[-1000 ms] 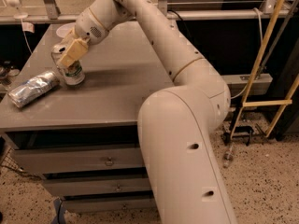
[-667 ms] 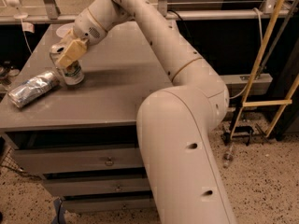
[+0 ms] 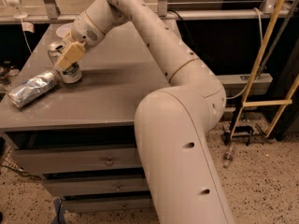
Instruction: Move 7up can near redbull can
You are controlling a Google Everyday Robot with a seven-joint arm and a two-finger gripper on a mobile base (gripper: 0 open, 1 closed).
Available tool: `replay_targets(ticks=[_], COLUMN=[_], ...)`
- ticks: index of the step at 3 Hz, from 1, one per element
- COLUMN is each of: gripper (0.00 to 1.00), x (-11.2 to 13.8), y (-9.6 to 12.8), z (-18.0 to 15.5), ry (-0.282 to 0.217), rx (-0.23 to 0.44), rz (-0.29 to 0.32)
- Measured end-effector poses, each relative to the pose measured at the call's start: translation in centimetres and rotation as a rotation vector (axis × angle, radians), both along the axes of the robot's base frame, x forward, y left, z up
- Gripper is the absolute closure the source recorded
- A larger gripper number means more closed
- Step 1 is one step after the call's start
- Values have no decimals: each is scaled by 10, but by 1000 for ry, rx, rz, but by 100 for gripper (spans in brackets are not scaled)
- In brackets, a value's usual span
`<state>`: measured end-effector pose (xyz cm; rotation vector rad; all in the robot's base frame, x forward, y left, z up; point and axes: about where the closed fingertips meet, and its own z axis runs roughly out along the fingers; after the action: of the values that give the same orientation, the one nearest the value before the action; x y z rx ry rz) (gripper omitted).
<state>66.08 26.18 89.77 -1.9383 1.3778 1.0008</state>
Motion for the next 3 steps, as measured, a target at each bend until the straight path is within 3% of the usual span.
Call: replay_targets(ticks=[1, 2, 3], gripper=[0, 0, 0], x=[0, 0, 3], y=[2, 3, -17], z=[-1, -1, -1], ry=[1, 2, -10], rx=[1, 1, -20], rz=[1, 1, -44])
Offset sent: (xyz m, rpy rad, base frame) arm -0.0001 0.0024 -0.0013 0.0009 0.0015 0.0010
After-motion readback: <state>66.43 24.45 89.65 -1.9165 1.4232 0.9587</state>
